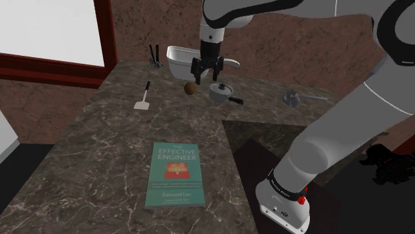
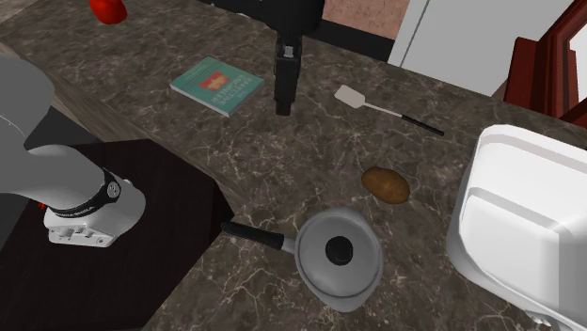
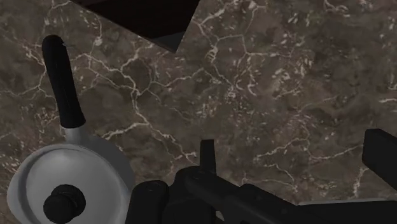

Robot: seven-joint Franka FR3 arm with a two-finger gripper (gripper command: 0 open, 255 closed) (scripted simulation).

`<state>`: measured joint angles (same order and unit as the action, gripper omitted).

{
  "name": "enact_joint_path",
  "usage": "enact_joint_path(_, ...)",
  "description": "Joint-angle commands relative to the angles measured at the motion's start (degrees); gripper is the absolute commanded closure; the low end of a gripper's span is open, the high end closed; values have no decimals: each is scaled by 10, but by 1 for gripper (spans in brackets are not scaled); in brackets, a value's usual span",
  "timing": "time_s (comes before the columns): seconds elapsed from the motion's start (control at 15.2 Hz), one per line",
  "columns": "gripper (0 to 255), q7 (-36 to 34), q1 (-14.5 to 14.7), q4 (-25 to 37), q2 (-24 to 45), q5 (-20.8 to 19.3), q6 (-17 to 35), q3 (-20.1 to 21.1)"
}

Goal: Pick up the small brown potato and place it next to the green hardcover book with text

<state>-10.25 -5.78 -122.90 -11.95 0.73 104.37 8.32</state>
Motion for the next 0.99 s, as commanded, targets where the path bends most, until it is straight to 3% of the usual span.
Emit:
enact_joint_path(0.0, 0, -23, -6, 42, 54, -16, 3, 2)
enact_joint_path(0.53, 0, -104, -12, 222, 253, -73, -19, -8)
enact_joint_path(0.92, 0, -144, -7, 401, 408, -103, -70, -30)
